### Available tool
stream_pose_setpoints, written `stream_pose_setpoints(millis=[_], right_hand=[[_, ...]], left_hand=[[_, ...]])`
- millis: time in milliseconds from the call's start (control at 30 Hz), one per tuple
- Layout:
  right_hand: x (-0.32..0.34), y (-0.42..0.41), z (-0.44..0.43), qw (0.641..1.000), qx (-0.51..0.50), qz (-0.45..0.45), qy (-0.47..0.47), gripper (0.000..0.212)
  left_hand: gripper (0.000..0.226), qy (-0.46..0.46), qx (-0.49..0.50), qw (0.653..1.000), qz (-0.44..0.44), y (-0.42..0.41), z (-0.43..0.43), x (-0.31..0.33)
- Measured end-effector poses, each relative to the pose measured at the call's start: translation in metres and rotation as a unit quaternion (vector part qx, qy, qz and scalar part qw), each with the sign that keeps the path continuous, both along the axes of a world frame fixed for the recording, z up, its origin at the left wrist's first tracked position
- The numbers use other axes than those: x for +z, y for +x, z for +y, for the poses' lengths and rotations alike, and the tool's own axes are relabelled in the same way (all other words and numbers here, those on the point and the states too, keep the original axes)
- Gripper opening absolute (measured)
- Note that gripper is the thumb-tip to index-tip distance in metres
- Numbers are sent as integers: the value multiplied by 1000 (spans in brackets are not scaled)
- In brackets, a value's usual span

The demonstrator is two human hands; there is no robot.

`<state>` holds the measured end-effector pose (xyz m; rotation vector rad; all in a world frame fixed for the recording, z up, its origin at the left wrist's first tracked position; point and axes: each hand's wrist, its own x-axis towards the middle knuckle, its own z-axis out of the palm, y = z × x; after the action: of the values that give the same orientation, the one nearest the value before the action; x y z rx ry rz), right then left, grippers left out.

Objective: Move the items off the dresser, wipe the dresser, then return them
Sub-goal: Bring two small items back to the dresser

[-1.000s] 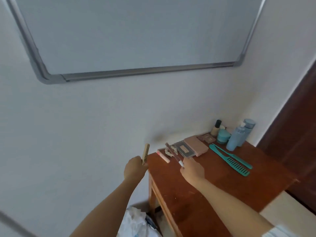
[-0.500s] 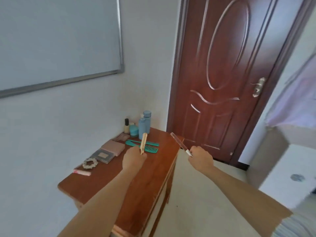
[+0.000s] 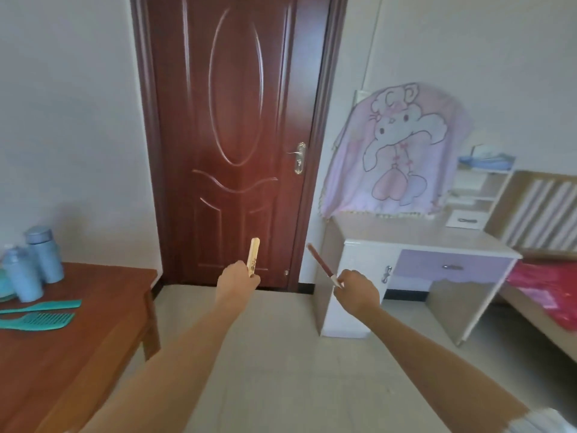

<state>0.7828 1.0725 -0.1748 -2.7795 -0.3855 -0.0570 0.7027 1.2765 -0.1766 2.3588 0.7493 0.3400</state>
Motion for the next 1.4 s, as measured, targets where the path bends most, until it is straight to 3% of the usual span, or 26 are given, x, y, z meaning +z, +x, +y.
stream_pose_setpoints(millis=[367,700,867,1233,1400], right_hand=[[-3,88,-128,993,-115,20,-21,9],[0,192,-138,988,-152,36,-14,4],[13,267,-129,986,-163,27,-29,19],[-40,398,-145,981,-169,90,2,12],[-56,493,-169,981,-170,88,40,22]], left_hand=[[25,8,-85,996,22,140,-114,-13],[12,-19,-125,992,8,272,-120,-24],[13,-38,-139,990,2,352,-109,-22],[15,-49,-153,986,53,487,-128,-77],[21,-52,-128,989,50,572,-144,-79]])
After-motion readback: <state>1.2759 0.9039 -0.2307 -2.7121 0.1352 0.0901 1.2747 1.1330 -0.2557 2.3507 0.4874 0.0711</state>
